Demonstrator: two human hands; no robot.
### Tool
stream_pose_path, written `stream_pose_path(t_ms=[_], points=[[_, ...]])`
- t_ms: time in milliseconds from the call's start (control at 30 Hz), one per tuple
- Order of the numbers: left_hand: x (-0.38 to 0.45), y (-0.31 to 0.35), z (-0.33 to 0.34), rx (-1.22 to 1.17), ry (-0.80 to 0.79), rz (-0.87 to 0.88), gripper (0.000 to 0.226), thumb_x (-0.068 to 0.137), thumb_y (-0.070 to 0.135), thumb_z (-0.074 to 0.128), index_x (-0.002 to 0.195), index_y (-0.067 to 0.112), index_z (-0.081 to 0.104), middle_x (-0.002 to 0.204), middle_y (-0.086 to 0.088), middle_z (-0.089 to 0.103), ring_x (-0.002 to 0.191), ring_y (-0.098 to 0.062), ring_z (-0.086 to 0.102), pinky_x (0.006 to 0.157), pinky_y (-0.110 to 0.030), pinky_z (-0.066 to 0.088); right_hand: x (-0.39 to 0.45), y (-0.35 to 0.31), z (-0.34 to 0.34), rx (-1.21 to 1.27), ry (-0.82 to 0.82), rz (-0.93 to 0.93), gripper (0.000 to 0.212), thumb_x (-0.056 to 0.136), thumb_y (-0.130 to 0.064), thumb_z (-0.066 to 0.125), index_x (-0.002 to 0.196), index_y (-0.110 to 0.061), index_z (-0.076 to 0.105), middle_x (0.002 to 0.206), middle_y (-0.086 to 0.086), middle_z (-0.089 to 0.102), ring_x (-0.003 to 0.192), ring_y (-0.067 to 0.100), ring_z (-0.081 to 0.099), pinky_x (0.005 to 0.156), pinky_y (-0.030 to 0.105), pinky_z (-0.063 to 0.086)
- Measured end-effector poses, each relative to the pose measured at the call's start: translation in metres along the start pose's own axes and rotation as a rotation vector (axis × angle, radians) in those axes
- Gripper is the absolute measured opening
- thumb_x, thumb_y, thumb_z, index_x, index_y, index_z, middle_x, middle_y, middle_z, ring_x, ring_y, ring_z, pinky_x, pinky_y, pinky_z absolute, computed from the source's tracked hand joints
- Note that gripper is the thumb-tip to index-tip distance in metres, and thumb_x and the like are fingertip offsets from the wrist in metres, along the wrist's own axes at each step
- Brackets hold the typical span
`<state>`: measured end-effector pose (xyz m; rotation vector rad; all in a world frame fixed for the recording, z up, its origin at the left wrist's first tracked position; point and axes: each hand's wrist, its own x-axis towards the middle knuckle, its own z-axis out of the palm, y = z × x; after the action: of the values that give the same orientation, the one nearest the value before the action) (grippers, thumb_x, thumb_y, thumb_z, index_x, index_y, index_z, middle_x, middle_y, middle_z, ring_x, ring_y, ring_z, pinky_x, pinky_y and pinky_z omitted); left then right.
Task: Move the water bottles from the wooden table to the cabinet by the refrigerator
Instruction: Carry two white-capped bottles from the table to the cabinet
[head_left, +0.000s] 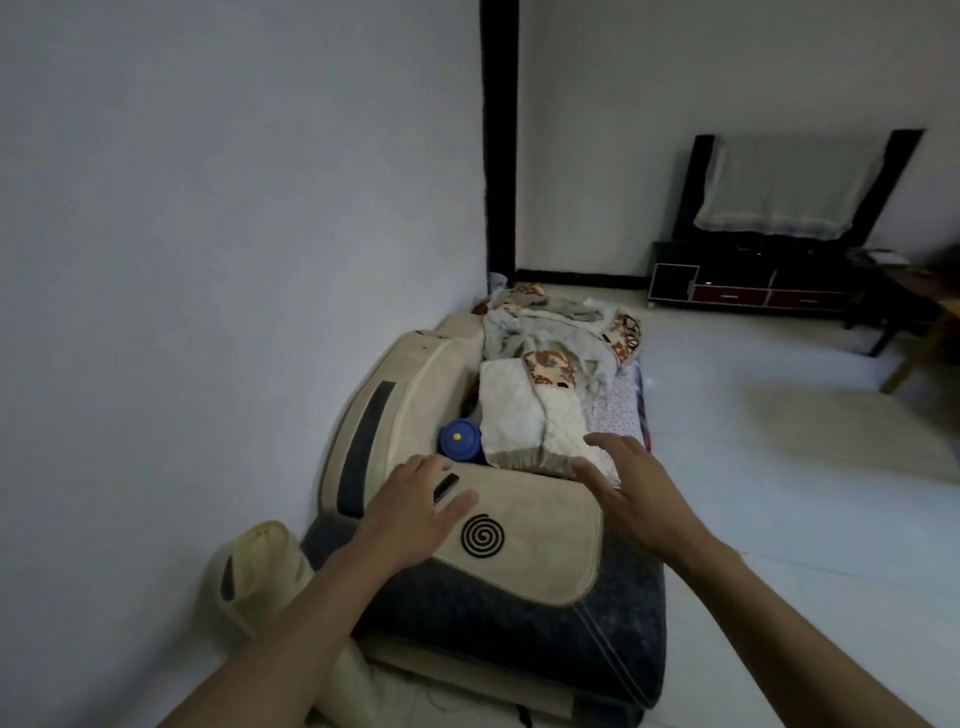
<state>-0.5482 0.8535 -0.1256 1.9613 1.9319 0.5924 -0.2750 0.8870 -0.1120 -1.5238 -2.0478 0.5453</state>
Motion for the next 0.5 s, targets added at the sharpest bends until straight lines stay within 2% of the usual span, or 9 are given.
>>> stream_pose_path(t_ms=[133, 267, 400, 500], points=[[0.044, 0.038, 0.027, -0.009, -0.070, 0.137, 0.061, 0.091, 0.061, 0.053, 0.140, 0.024, 0.047, 0.140, 0.003, 0.049, 0.126, -0.016, 0.048, 0.103, -0.035, 0.043, -0.019, 0.036, -0.033, -0.067, 0.117, 0.152, 0.059, 0.092, -0.061, 0.036, 0.138, -0.026, 0.047, 0.147, 0.002, 0.047, 0.130, 0.020, 0.047, 0.104, 0.033, 0.039], [0.071, 0.074, 0.055, -0.035, -0.151, 0.317, 0.062, 0.092, 0.061, 0.052, 0.140, 0.024, 0.046, 0.139, 0.003, 0.048, 0.126, -0.016, 0.046, 0.102, -0.034, 0.043, -0.044, 0.046, -0.060, -0.144, 0.212, 0.308, 0.059, 0.093, -0.058, 0.038, 0.140, -0.024, 0.045, 0.149, 0.001, 0.044, 0.133, 0.020, 0.045, 0.109, 0.038, 0.041], [0.094, 0.099, 0.075, -0.098, -0.226, 0.468, 0.057, 0.092, 0.060, 0.052, 0.137, 0.024, 0.049, 0.138, 0.002, 0.050, 0.121, -0.018, 0.050, 0.100, -0.037, 0.045, -0.075, 0.041, -0.075, -0.148, 0.319, 0.448, 0.063, 0.090, -0.061, 0.039, 0.140, -0.024, 0.045, 0.146, 0.002, 0.046, 0.125, 0.018, 0.050, 0.099, 0.032, 0.046], [0.101, 0.115, 0.090, -0.138, -0.275, 0.546, 0.058, 0.093, 0.059, 0.051, 0.137, 0.023, 0.048, 0.140, 0.002, 0.049, 0.123, -0.018, 0.049, 0.102, -0.038, 0.044, -0.102, 0.037, -0.081, -0.163, 0.385, 0.539, 0.065, 0.088, -0.063, 0.039, 0.140, -0.024, 0.046, 0.144, 0.000, 0.048, 0.122, 0.014, 0.051, 0.092, 0.024, 0.042]])
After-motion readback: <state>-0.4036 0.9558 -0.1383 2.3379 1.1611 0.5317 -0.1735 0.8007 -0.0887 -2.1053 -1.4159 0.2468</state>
